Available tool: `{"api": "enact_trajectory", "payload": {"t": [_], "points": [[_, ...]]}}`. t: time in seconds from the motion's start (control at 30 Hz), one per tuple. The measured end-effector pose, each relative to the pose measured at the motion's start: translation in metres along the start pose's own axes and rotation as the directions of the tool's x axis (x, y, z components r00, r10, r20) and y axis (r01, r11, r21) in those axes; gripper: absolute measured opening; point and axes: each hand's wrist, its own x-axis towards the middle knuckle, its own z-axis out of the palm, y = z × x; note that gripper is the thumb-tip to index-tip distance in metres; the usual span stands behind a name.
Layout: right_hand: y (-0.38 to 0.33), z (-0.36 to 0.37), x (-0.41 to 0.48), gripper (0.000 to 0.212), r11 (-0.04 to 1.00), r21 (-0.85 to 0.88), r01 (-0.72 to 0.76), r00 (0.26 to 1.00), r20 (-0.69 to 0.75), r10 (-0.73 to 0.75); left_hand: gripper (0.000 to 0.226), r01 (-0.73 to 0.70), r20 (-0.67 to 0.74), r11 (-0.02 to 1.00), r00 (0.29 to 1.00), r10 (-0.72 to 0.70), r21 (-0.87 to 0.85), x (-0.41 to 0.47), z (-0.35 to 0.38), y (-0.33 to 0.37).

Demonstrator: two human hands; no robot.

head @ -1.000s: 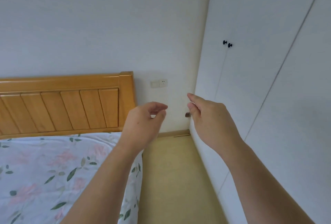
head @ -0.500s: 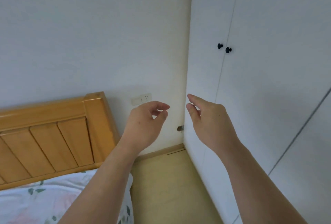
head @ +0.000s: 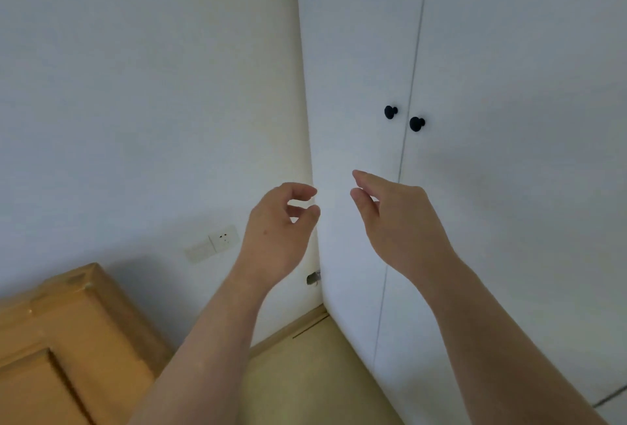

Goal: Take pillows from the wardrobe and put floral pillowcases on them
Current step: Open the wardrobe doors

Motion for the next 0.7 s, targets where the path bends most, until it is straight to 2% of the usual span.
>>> {"api": "enact_trajectory", "payload": {"t": [0.1,0.17,0.23,0.4,0.57,0.7], "points": [[0.007,0.014,0.033,0.042,0.997,-0.050,-0.052,0.996,-0.082,0.048,0.021,-0.069,0.090,0.996,0.993,0.074,-0.056,0.053,0.015,-0.014],[0.010,0.022,0.055,0.045,0.988,-0.069,-0.136,0.985,-0.119,0.128,0.022,-0.100,0.180,0.993,0.977,0.110,-0.068,0.088,0.021,-0.018],[0.009,0.026,0.074,0.048,0.966,-0.089,-0.241,0.964,-0.139,0.228,0.023,-0.157,0.272,0.984,0.947,0.173,-0.079,0.125,0.027,-0.018],[0.010,0.035,0.106,0.049,0.900,-0.170,-0.402,0.904,-0.227,0.361,0.029,-0.313,0.402,0.933,0.842,0.360,-0.178,0.199,0.053,-0.008],[0.011,0.026,0.117,0.041,0.848,-0.212,-0.485,0.861,-0.281,0.423,0.046,-0.330,0.484,0.907,0.768,0.418,-0.260,0.233,0.097,0.005],[0.015,0.014,0.118,0.039,0.817,-0.274,-0.508,0.853,-0.288,0.435,0.046,-0.303,0.488,0.902,0.763,0.423,-0.307,0.237,0.124,0.016]]}}
